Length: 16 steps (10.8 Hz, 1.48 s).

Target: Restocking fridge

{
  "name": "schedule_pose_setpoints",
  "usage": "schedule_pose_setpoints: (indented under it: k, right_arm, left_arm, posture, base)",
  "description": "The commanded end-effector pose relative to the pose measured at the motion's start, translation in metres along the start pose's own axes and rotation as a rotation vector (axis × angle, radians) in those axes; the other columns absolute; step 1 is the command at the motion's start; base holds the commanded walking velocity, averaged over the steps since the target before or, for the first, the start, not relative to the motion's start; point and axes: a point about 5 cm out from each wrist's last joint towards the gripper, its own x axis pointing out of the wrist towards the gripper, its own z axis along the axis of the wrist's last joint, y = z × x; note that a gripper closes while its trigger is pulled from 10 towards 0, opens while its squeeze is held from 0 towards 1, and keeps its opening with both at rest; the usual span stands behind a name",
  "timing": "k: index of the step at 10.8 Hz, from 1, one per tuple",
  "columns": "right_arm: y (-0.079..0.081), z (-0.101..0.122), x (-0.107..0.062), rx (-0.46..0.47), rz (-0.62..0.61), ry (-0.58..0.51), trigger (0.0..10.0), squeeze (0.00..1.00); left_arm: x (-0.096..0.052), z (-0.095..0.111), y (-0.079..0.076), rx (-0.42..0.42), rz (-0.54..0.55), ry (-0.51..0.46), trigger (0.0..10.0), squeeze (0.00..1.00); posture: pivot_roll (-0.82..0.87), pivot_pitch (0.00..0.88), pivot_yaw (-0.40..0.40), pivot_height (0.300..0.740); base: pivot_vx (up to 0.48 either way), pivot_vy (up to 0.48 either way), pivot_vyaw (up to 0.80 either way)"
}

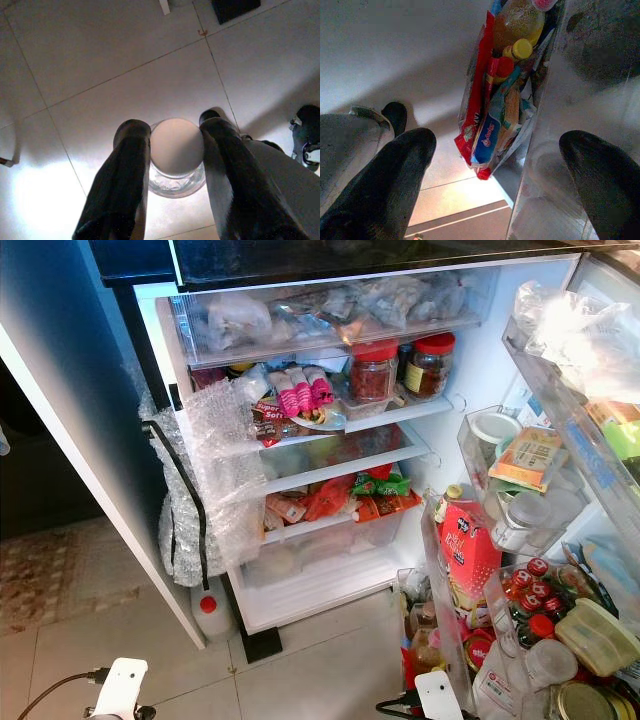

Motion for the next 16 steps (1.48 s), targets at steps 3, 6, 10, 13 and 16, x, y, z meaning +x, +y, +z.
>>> schedule_pose_setpoints:
  k: [3, 6, 10, 13, 16]
  right_arm:
    - [-0.002, -0.002, -0.0002, -0.018, 0.001, 0.003, 10.0, 0.0]
    - [-0.0022, -0.0021, -0.0002, -0.027, 0.003, 0.003, 10.0, 0.0]
    - [-0.0034, -0.0016, -0.0002, -0.044, 0.009, 0.002, 10.0, 0.0]
    - [-0.0036, -0.0013, -0.0002, -0.046, 0.013, 0.002, 10.0, 0.0]
    - [-0.0038, -0.0008, -0.0002, -0.05, 0.022, 0.002, 10.0, 0.0]
  left_arm:
    - [-0.0007, -0.0058, 0.0022, 0.027, 0.0, 0.022, 10.0, 0.0]
    - [-0.0007, -0.0059, 0.0016, 0.034, -0.003, 0.021, 10.0, 0.0]
    - [-0.0006, -0.0056, 0.0002, 0.03, -0.005, 0.019, 10.0, 0.0]
    - [-0.0005, -0.0056, 0.0003, 0.022, -0.003, 0.021, 10.0, 0.0]
    - [-0.0005, -0.0055, 0.0003, 0.013, 0.001, 0.021, 10.0, 0.0]
  posture:
    - [-0.14, 0.014, -0.037, 0.74]
    - [-0.14, 0.006, -0.037, 0.74]
    - [-0.14, 0.007, -0.044, 0.74]
    - [-0.14, 0.024, -0.05, 0.74]
    - [-0.14, 0.032, -0.051, 0.74]
  base:
    - [0.0, -0.084, 0.0]
    - [0.0, -0.257, 0.0]
    - [0.0, -0.286, 0.0]
    - [0.0, -0.285, 0.0]
    - [0.0, -0.189, 0.0]
